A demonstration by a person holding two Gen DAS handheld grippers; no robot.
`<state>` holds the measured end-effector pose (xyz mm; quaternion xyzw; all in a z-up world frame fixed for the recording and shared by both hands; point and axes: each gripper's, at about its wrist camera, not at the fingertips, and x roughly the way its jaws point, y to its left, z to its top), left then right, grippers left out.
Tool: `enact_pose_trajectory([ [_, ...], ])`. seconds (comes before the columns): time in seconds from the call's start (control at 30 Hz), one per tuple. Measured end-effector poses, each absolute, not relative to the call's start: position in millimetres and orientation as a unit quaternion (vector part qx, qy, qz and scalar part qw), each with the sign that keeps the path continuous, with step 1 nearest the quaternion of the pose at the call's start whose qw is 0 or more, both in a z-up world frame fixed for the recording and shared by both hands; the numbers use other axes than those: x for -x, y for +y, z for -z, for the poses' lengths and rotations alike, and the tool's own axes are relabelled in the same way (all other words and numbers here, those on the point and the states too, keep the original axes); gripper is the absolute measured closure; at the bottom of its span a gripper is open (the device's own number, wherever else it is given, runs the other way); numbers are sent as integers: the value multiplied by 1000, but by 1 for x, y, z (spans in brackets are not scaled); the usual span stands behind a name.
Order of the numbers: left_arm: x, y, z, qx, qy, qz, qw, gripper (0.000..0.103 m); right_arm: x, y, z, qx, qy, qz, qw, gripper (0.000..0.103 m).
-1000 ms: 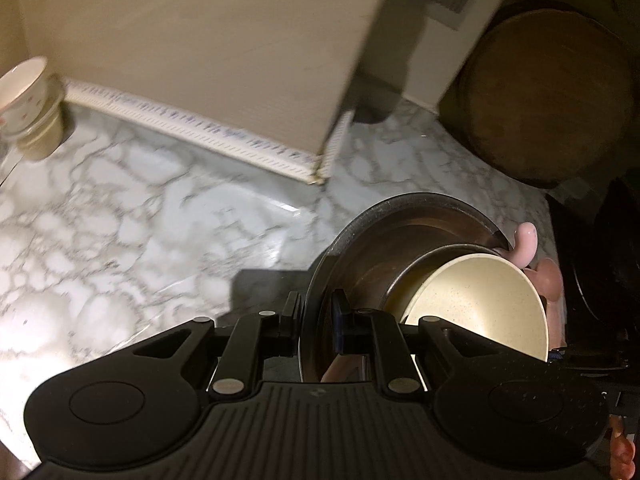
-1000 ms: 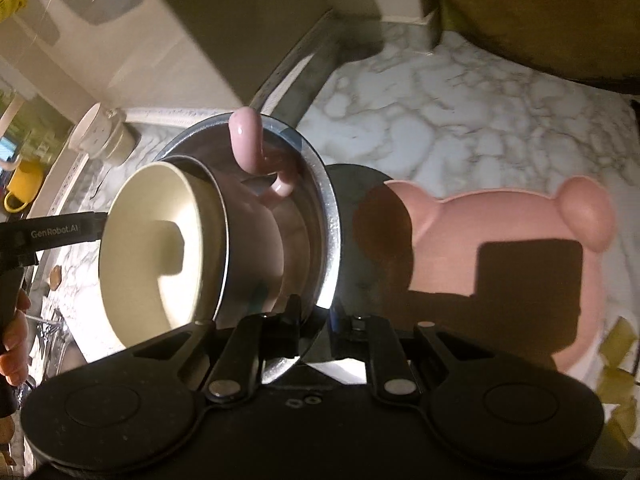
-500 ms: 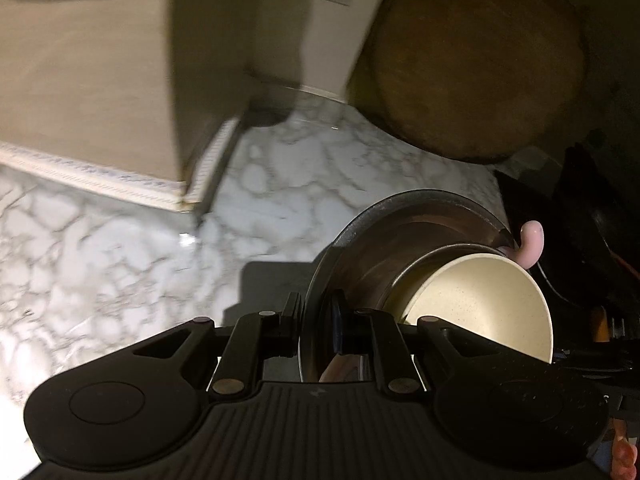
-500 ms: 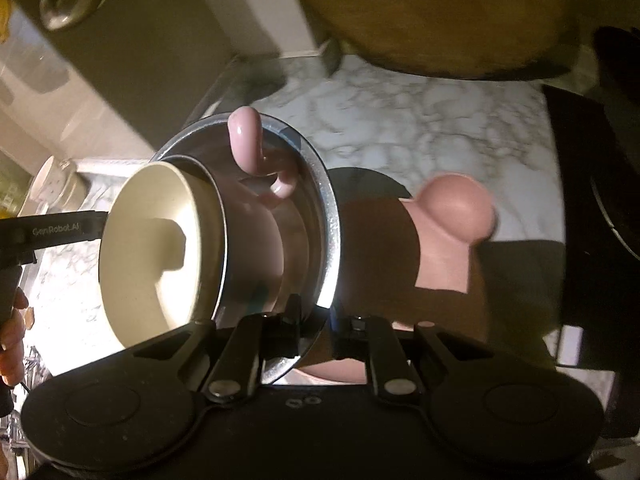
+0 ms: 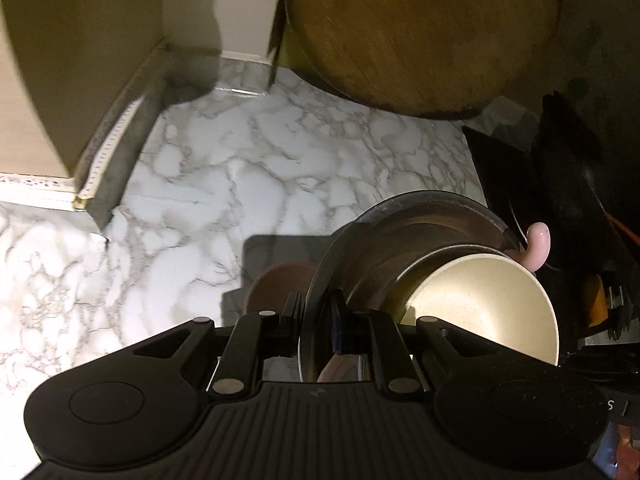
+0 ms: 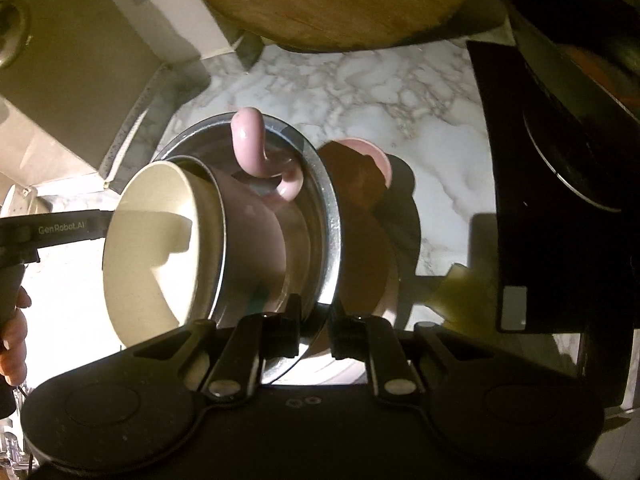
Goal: Organize plates and bowls
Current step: 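Lift the nested steel bowl, pot and cream bowl toward the plate stack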
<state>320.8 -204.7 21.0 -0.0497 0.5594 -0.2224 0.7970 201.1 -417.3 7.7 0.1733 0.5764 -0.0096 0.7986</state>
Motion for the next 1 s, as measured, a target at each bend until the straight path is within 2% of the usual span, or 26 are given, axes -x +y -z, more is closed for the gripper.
enact_pose_trajectory([
  [0.77, -325, -223, 7, 9, 561, 217, 799, 91, -207, -427, 21, -179, 596, 14, 783, 89],
  [1.0, -321, -225, 6, 7, 556, 229, 799, 91, -206, -423, 26, -162, 593, 24, 788, 81],
])
